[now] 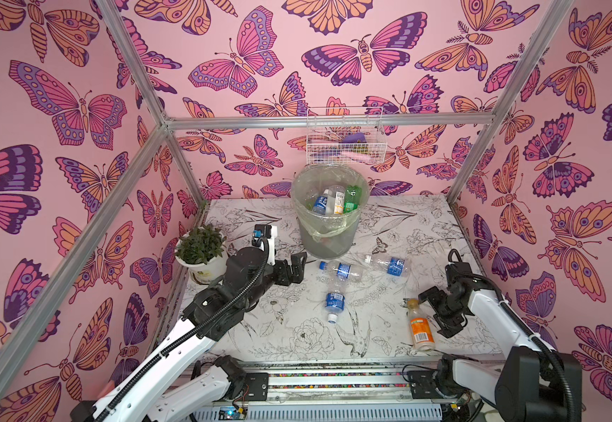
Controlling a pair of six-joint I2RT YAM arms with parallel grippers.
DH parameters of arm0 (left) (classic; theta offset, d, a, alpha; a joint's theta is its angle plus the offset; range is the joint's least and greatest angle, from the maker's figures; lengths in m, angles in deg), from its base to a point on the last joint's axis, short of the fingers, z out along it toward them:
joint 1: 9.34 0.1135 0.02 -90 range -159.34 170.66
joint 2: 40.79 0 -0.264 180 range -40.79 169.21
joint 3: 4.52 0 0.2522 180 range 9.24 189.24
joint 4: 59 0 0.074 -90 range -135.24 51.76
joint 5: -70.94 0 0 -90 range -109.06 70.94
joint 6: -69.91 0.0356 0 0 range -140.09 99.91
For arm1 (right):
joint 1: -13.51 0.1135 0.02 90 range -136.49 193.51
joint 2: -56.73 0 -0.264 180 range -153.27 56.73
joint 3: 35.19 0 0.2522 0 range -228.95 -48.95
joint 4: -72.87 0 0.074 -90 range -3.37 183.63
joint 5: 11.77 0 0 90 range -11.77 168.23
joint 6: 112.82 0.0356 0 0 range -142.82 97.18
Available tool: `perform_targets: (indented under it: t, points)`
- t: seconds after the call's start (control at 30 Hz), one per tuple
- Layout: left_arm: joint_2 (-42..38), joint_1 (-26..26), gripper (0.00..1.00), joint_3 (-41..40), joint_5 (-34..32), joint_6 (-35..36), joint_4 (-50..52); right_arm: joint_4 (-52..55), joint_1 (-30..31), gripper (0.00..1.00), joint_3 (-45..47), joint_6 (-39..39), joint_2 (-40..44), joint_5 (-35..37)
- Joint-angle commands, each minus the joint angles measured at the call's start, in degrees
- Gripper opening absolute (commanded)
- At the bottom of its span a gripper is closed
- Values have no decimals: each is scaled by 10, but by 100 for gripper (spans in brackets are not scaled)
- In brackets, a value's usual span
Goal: Throw the plastic bottles in the bin
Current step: Move the plastic bottle to the middle-right of the table.
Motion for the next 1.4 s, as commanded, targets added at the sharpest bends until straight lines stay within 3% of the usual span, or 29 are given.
perform_targets:
  t: [0.0,0.17,0.33,0.53,0.8,1.07,1.23,1.37]
  points:
    - [-7,-4,100,-9,-12,-7,10,-34,0,99,15,28,13,-41]
    - [-5,-4,100,-9,-16,-8,10,-60,64,99,14,7,33,-26]
    - [-4,-4,100,-12,-14,-9,11,-26,194,99,-33,-39,31,96]
    - [-16,-4,100,-19,-20,-12,18,0,277,100,-36,-85,-2,140]
    - [-25,-4,100,-22,-27,-15,25,15,431,97,-2,-56,8,169]
    - [-28,-4,100,-19,-29,-16,28,-3,486,92,38,-31,13,134]
    - [-30,-4,100,-23,-35,-19,29,-47,503,79,73,-9,14,102]
    - [-30,-4,100,-23,-36,-18,29,-65,503,53,88,6,2,103]
